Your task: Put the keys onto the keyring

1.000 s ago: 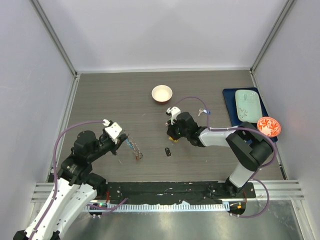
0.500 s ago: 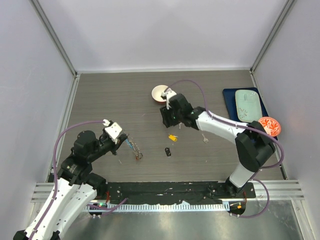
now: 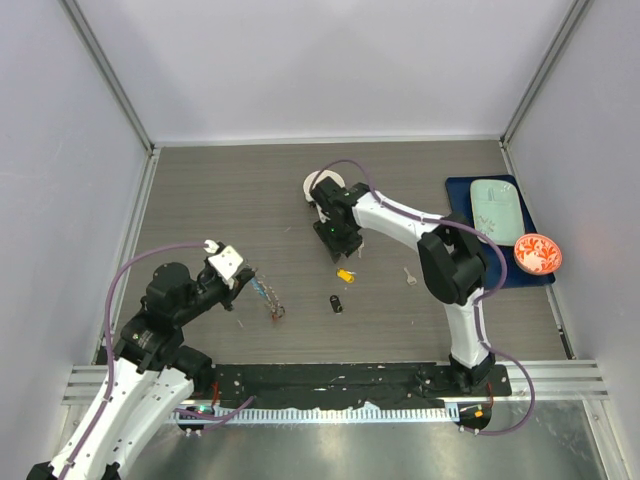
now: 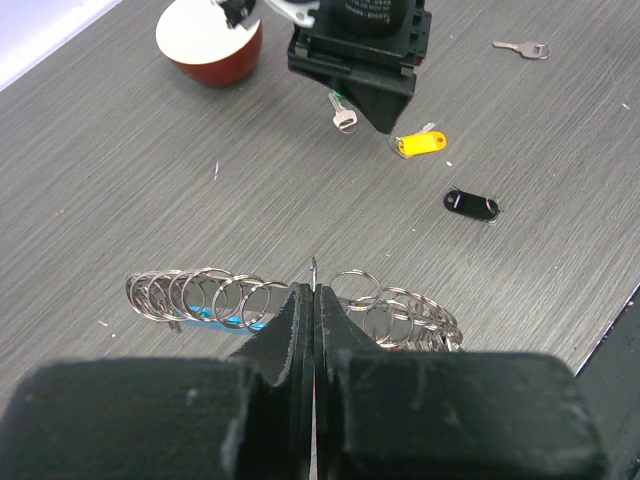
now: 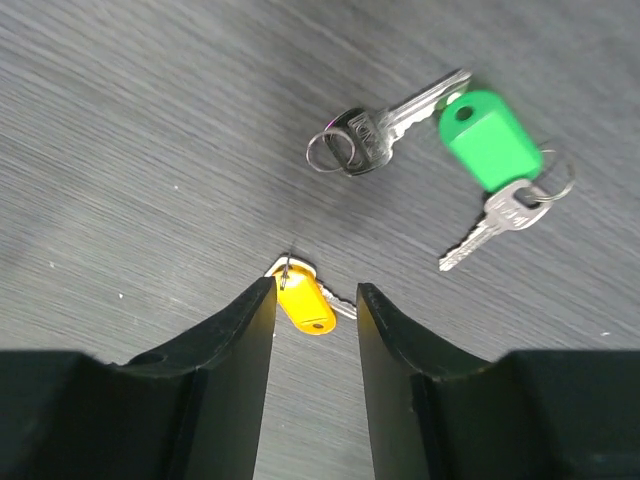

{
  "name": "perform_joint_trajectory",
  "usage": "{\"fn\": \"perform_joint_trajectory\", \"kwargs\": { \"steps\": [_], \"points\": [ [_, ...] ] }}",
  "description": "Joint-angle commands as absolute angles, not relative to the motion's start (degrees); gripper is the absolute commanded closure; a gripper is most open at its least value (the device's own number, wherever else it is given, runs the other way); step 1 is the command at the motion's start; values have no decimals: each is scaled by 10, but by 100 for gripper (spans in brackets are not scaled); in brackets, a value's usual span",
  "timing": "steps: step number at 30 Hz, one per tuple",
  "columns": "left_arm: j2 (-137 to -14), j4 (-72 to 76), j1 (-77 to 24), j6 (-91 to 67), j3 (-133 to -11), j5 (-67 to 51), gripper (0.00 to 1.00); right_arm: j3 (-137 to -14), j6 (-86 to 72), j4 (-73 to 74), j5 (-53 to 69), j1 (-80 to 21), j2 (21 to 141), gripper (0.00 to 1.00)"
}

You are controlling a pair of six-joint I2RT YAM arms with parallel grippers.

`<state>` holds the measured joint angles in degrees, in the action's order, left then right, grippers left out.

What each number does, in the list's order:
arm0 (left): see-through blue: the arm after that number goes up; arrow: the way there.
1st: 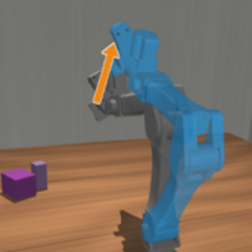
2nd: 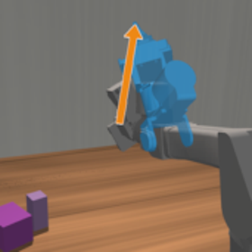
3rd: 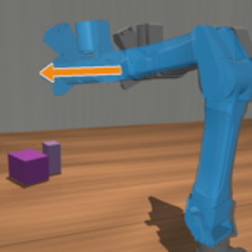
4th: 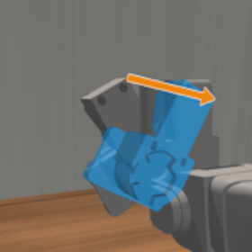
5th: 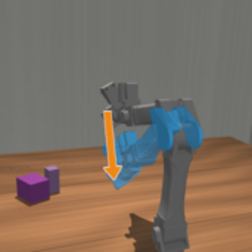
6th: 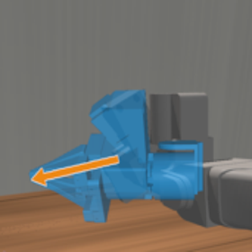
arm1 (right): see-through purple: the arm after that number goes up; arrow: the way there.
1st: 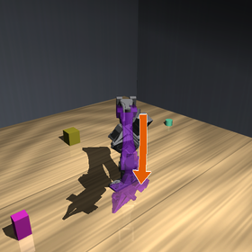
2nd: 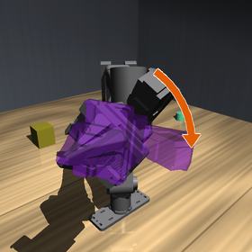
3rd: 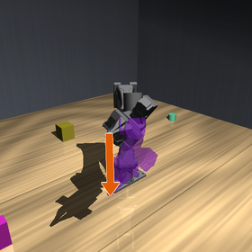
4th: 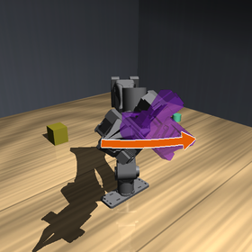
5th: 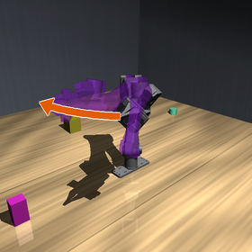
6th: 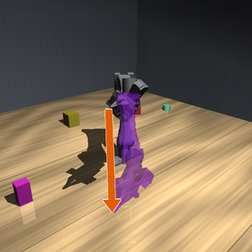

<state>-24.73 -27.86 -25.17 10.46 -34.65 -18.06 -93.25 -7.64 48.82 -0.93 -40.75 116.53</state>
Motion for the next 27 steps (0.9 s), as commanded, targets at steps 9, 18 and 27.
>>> {"fn": "perform_joint_trajectory", "kwargs": {
  "steps": [9,18,27],
  "points": [
    [-242,-240,-252,98,-350,-190,100,-971,-79,524,55,-407,1195,63],
    [-243,-241,-252,99,-350,-192,100,-973,-82,520,62,-408,1219,69],
    [-243,-241,-252,98,-350,-193,100,-969,-83,512,50,-408,1226,79]
  ]
}}
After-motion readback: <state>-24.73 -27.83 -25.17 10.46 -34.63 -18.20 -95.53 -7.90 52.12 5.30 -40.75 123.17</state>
